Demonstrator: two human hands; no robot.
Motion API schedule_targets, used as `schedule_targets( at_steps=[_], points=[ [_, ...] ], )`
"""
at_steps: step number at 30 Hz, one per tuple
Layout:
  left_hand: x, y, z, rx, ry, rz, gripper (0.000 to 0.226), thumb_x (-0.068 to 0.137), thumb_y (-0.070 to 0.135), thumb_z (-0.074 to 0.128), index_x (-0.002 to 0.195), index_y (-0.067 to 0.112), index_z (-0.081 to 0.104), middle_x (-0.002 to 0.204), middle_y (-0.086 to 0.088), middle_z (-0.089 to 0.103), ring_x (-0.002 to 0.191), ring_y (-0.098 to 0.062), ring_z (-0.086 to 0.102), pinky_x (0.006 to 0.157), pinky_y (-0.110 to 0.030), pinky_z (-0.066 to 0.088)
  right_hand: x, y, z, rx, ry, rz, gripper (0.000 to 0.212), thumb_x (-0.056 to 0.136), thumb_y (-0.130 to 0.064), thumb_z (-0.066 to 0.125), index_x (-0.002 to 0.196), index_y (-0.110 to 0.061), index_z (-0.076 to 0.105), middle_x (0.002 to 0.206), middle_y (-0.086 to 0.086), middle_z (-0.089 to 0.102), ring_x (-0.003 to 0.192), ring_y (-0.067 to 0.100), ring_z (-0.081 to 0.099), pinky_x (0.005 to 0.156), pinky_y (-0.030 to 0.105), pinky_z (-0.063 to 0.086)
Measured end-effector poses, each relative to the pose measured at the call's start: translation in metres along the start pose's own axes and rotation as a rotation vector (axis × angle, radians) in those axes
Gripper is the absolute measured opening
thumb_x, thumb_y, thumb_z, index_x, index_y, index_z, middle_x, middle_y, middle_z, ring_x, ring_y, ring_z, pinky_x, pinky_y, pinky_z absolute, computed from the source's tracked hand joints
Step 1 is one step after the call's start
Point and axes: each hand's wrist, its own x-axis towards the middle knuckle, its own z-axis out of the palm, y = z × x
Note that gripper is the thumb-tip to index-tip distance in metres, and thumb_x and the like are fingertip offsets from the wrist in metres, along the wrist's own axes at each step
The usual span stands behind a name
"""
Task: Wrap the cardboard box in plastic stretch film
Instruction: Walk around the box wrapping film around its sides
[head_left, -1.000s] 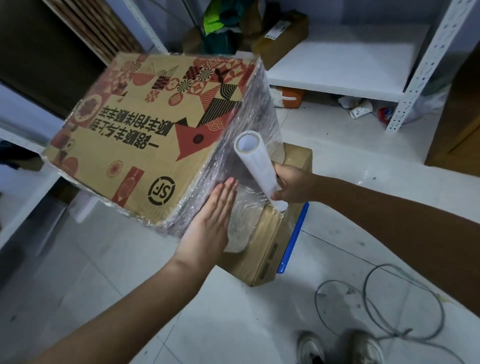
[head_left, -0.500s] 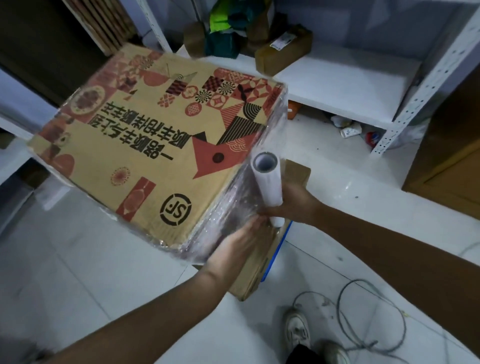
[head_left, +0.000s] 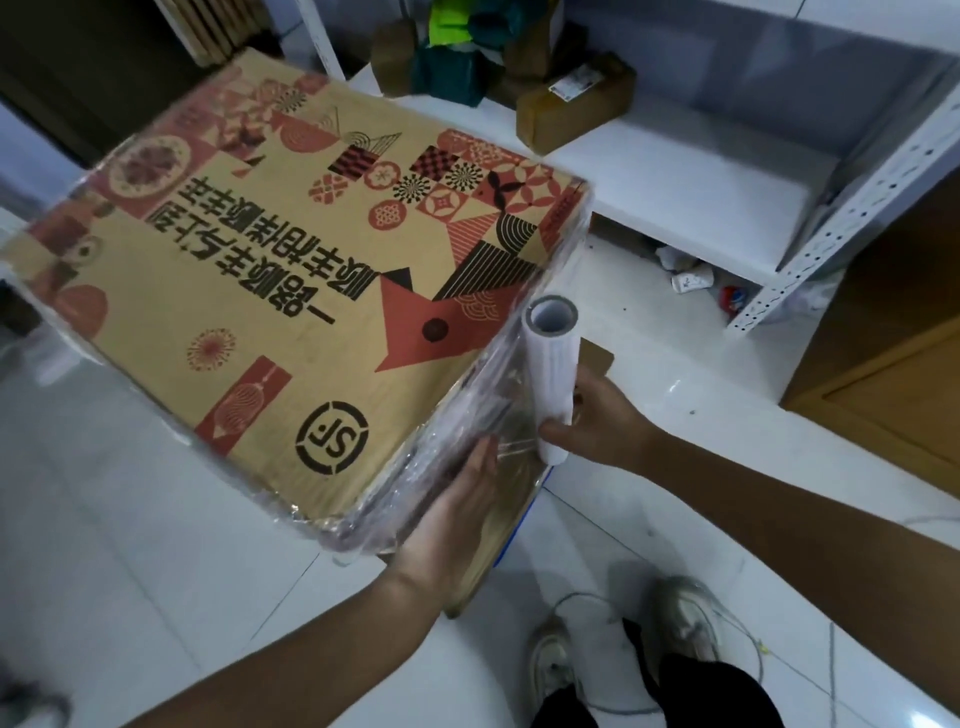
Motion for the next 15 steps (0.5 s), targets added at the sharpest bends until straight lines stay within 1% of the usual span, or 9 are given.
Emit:
schedule_targets(
  at_steps=[2,3,5,7,9,11,12,14,15],
  points=[
    [0.005,0.012,0.010,-0.037,0.019,-0.078,0.075,0.099,0.031,0.027,0.134,-0.023,-0.011,0.139,-0.043,-0.012,0.115,-0.065,-0.013,0.094,-0.064,-0.014,-0.001,-0.001,0.010,0.123,0.039,0.015,0.059,0.075,-0.003,0.071,0.128,-0.008,0.045,0.115,0.004,0.056,0.111,0.024,0.054,0.089,0.037,0.048],
    [0.008,0.018,0.013,-0.095,-0.005,-0.042,0.079,0.099,0.036,0.027,0.135,-0.023,-0.012,0.141,-0.039,-0.015,0.113,-0.064,-0.019,0.093,-0.064,-0.018,-0.001,-0.001,0.013,0.153,0.048,0.033,0.061,0.073,-0.008,0.074,0.127,-0.012,0.046,0.116,0.004,0.058,0.111,0.023,0.055,0.090,0.040,0.049],
    [0.015,0.026,0.019,-0.179,-0.023,-0.011,0.084,0.097,0.047,0.028,0.140,-0.015,-0.010,0.145,-0.032,-0.017,0.115,-0.061,-0.026,0.091,-0.067,-0.027,0.002,0.001,0.013,0.159,0.061,0.056,0.064,0.065,-0.028,0.083,0.118,-0.029,0.049,0.115,0.000,0.060,0.107,0.017,0.057,0.087,0.038,0.051],
    [0.022,0.030,0.026,-0.209,0.082,-0.031,0.090,0.095,0.045,0.025,0.131,-0.022,-0.024,0.136,-0.042,-0.027,0.122,-0.058,-0.024,0.094,-0.066,-0.029,0.007,0.002,0.005,0.078,0.056,0.012,0.061,0.061,-0.040,0.085,0.110,-0.037,0.049,0.112,0.001,0.059,0.102,0.018,0.057,0.081,0.038,0.051],
    [0.021,0.025,0.028,-0.287,0.081,-0.059,0.085,0.092,0.039,0.014,0.121,-0.023,-0.037,0.136,-0.040,-0.025,0.131,-0.048,-0.012,0.103,-0.057,-0.021,0.012,0.002,-0.005,-0.026,0.017,-0.041,0.062,0.062,-0.039,0.084,0.112,-0.023,0.051,0.108,0.004,0.060,0.100,0.023,0.058,0.080,0.041,0.050],
    [0.024,0.028,0.035,-0.360,0.070,-0.047,0.070,0.088,0.031,-0.004,0.121,-0.020,-0.040,0.148,-0.032,-0.006,0.138,-0.040,0.002,0.108,-0.050,-0.013,0.017,0.002,-0.014,-0.136,-0.011,-0.124,0.067,0.063,-0.037,0.084,0.114,-0.014,0.047,0.100,0.001,0.058,0.094,0.026,0.060,0.077,0.043,0.051],
    [0.025,0.030,0.037,-0.370,0.065,-0.041,0.065,0.086,0.027,-0.011,0.120,-0.019,-0.041,0.151,-0.028,-0.001,0.140,-0.039,0.005,0.108,-0.049,-0.013,0.019,0.003,-0.018,-0.198,-0.018,-0.182,0.067,0.063,-0.038,0.083,0.113,-0.012,0.047,0.094,-0.001,0.056,0.089,0.027,0.061,0.074,0.042,0.051],
    [0.026,0.033,0.035,-0.299,0.005,0.031,0.057,0.081,0.019,-0.023,0.117,-0.021,-0.041,0.152,-0.027,-0.005,0.140,-0.039,0.000,0.104,-0.051,-0.017,0.022,0.003,-0.028,-0.309,-0.025,-0.280,0.064,0.062,-0.041,0.083,0.109,-0.011,0.050,0.090,-0.002,0.056,0.081,0.027,0.062,0.069,0.039,0.052],
    [0.027,0.032,0.032,-0.232,-0.028,0.068,0.057,0.078,0.015,-0.023,0.117,-0.023,-0.039,0.151,-0.028,-0.008,0.139,-0.040,-0.002,0.103,-0.052,-0.018,0.024,0.006,-0.033,-0.339,-0.031,-0.306,0.063,0.062,-0.043,0.082,0.108,-0.011,0.053,0.093,0.000,0.059,0.081,0.026,0.062,0.068,0.038,0.053]
  ],
)
